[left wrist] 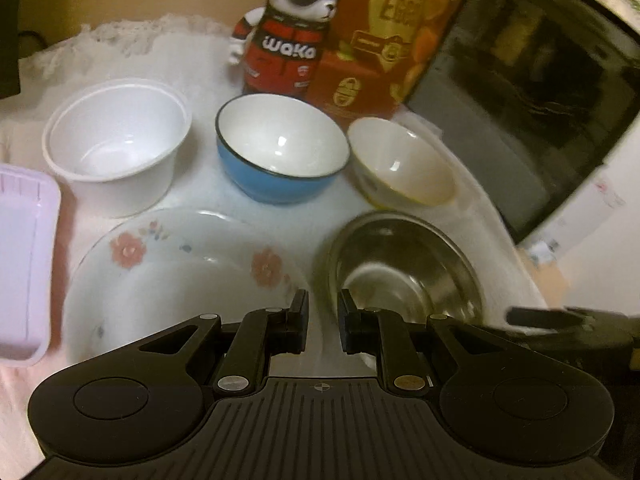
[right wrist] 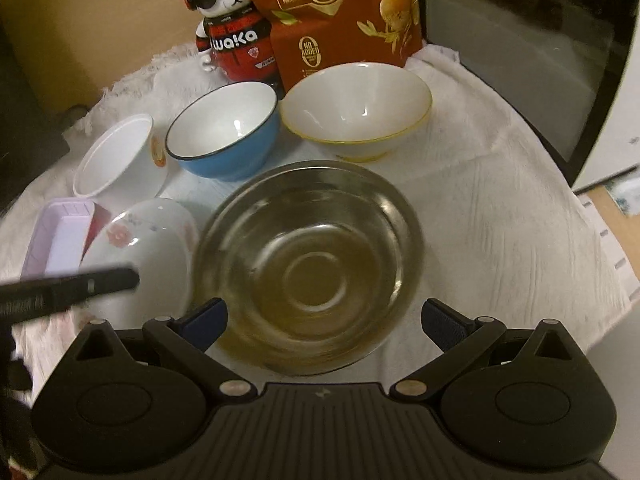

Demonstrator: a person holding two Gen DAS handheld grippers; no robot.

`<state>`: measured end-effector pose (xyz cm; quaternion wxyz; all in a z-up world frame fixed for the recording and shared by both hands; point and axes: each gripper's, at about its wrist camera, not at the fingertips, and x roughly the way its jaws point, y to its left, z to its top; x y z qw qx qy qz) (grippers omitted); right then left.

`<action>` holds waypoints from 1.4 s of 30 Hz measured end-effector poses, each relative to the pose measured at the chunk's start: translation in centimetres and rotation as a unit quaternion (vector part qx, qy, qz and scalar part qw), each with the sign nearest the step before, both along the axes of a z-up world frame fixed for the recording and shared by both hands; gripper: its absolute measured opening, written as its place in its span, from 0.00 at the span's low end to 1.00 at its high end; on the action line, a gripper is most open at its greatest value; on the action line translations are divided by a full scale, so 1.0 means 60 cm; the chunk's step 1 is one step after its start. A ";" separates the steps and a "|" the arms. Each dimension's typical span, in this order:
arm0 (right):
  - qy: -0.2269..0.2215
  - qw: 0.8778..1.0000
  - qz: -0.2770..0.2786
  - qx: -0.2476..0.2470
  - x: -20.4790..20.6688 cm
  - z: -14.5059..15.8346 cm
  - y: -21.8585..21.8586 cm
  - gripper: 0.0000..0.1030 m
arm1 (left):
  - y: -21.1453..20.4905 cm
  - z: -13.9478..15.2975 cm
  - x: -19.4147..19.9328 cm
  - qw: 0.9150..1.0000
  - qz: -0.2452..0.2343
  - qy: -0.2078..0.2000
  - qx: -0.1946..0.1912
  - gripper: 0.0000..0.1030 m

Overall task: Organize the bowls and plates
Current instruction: 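Move the left tool to the steel bowl rim and close on it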

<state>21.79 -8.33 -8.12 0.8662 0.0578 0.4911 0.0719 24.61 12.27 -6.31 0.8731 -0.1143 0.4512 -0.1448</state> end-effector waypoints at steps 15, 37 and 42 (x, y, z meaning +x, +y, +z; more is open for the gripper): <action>0.106 0.987 0.096 0.076 0.130 -0.095 -0.078 1.00 | -0.072 -0.054 0.092 0.994 0.076 0.067 0.029 0.19; 0.022 0.995 0.100 0.005 0.106 -0.067 -0.049 0.56 | -0.080 -0.074 0.074 0.995 0.028 0.094 -0.023 0.29; 0.028 0.997 0.074 0.004 0.112 -0.069 -0.083 0.41 | -0.098 -0.080 0.073 0.993 -0.003 0.114 -0.043 0.27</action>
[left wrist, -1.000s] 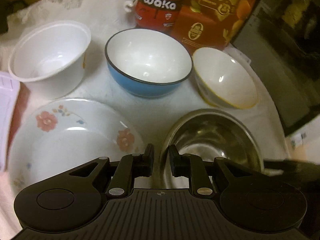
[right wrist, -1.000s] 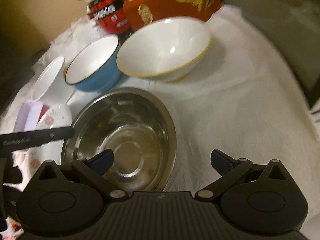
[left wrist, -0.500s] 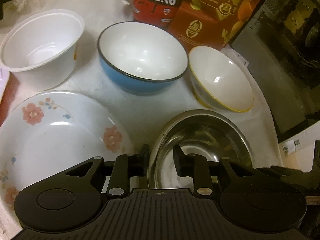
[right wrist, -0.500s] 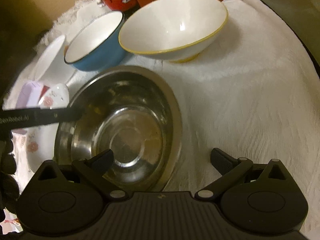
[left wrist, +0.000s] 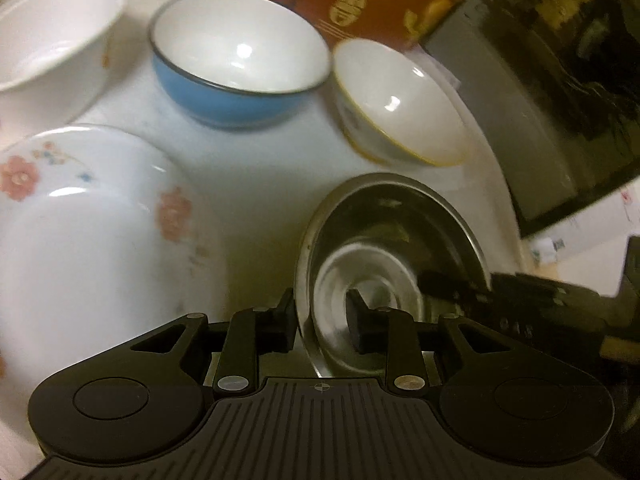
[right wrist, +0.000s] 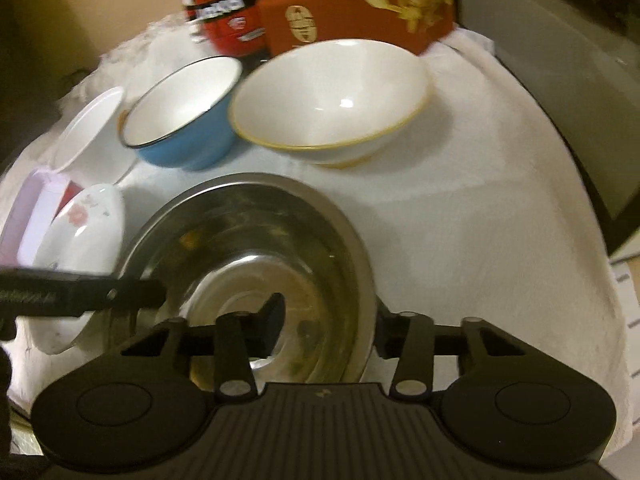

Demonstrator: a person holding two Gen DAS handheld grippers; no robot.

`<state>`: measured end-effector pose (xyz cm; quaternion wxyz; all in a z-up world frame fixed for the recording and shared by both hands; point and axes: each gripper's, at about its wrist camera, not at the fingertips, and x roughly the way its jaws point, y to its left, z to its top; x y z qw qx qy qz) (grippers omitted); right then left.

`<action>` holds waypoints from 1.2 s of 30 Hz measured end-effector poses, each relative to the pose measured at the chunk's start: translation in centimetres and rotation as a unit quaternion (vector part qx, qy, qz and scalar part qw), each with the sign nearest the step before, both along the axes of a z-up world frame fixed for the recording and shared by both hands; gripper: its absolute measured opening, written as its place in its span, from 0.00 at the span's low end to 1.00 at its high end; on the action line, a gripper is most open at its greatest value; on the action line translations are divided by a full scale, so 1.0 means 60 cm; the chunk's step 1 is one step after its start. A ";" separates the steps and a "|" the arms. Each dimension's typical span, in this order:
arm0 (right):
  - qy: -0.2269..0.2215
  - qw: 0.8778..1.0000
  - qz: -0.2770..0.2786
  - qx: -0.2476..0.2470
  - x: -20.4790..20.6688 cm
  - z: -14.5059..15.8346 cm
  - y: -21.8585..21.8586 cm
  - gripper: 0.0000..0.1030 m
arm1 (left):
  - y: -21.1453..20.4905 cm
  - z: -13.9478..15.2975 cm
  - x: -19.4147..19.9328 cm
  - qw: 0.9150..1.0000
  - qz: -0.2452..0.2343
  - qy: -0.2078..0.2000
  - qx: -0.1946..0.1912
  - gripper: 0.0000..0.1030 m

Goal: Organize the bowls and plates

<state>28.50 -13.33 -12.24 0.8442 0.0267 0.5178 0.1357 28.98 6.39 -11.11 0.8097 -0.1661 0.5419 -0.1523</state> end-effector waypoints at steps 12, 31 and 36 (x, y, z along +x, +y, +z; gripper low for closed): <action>0.018 1.000 -0.007 -0.005 -0.003 -0.021 -0.023 0.37 | -0.035 -0.032 0.011 0.999 -0.025 0.025 -0.008 0.25; 0.015 1.000 0.002 0.024 0.000 -0.003 -0.024 0.36 | -0.025 -0.010 0.000 1.000 -0.008 0.005 0.012 0.22; -0.013 0.998 0.036 0.048 -0.012 0.039 0.013 0.36 | 0.015 0.042 -0.022 0.999 0.021 -0.033 0.029 0.22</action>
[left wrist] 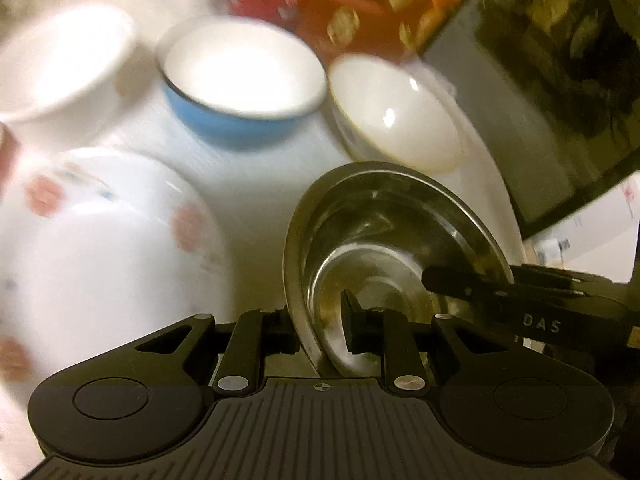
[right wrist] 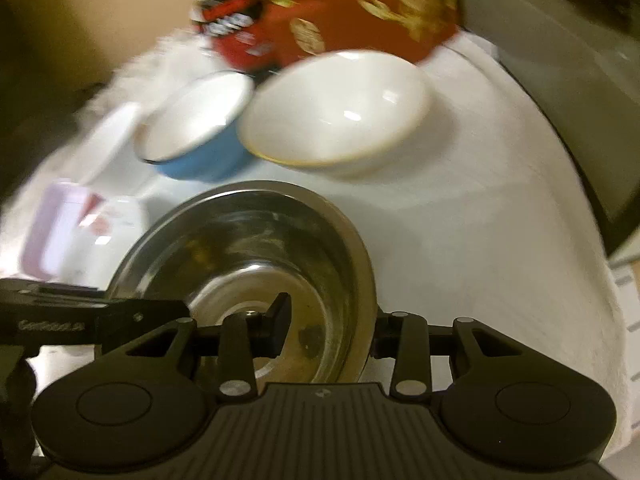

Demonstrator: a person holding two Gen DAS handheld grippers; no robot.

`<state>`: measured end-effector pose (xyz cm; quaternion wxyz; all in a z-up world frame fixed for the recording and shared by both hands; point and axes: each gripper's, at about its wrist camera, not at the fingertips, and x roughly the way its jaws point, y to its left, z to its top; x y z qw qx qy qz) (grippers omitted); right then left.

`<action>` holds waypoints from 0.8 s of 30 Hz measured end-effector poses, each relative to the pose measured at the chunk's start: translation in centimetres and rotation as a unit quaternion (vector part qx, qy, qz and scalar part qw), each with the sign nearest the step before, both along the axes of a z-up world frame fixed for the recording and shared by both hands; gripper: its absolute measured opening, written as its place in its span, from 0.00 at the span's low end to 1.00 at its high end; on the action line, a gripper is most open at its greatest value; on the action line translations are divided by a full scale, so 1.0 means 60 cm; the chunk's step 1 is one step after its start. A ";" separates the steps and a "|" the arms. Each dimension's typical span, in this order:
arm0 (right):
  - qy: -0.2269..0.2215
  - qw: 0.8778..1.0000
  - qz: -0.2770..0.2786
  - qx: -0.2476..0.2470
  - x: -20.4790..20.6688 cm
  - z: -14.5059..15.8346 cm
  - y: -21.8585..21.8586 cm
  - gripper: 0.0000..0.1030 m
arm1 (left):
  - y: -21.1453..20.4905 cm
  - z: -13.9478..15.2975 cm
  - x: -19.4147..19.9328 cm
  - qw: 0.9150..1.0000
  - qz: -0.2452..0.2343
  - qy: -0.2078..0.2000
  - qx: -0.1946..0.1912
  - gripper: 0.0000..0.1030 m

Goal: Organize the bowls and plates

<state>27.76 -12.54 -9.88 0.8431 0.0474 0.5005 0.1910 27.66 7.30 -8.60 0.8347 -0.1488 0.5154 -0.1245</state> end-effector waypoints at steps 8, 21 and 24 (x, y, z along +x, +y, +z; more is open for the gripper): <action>-0.046 0.996 0.069 0.044 0.011 0.049 0.105 0.36 | 0.117 0.049 -0.040 0.994 0.106 -0.041 -0.002 0.22; 0.007 0.985 0.169 0.022 0.011 -0.024 0.283 0.36 | 0.236 -0.004 -0.093 0.973 0.228 0.006 0.032 0.22; 0.005 0.984 0.180 0.009 0.007 -0.032 0.293 0.37 | 0.237 -0.012 -0.095 0.973 0.230 0.009 0.030 0.22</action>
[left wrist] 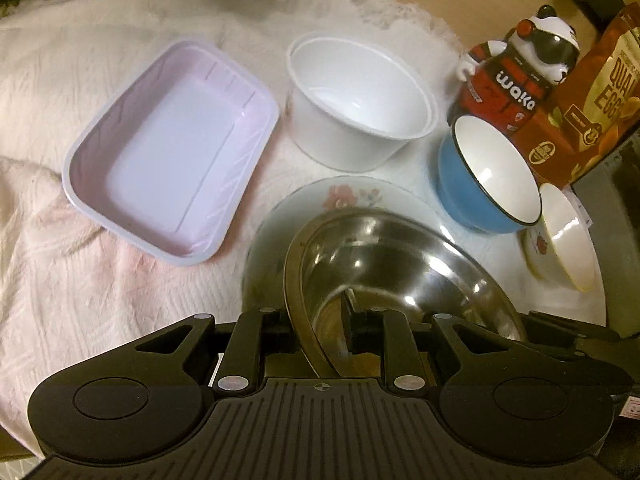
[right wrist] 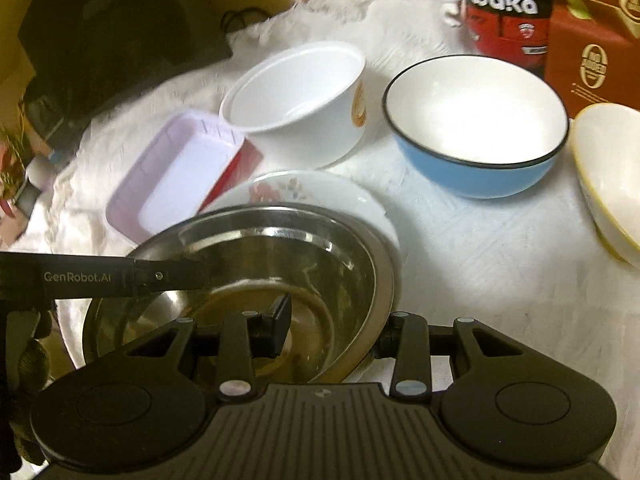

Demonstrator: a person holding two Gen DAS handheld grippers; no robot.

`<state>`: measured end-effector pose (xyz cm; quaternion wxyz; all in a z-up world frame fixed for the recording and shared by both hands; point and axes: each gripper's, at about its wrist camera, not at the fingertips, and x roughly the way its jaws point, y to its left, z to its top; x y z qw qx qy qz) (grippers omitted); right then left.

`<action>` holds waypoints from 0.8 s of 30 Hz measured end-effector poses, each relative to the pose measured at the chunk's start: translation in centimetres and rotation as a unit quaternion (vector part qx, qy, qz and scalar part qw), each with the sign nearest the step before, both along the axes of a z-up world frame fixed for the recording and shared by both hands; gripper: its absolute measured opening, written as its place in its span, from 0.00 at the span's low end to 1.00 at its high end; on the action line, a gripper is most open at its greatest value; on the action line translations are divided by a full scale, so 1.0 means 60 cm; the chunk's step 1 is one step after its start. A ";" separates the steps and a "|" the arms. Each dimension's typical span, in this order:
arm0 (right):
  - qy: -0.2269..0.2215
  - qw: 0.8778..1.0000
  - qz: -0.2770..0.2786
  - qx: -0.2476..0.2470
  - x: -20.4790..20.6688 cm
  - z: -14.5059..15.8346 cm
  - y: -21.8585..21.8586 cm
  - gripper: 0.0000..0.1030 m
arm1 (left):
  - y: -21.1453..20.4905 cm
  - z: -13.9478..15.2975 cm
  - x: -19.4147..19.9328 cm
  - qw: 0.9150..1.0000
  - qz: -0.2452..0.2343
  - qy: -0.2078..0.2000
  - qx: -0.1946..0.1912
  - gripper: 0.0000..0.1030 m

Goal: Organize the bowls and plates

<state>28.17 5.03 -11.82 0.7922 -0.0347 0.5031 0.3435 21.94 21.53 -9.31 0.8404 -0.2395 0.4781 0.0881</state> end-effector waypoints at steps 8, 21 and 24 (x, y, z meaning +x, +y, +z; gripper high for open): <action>-0.018 1.000 0.011 -0.013 -0.005 -0.008 0.005 0.37 | 0.005 0.003 -0.010 1.000 0.002 -0.005 0.013 0.22; -0.073 0.997 0.000 -0.012 -0.019 0.016 -0.019 0.36 | 0.008 0.004 -0.029 0.999 0.014 -0.004 0.032 0.23; -0.101 0.994 -0.004 -0.035 -0.023 0.018 -0.017 0.38 | 0.009 0.010 -0.032 0.998 0.021 -0.006 0.055 0.23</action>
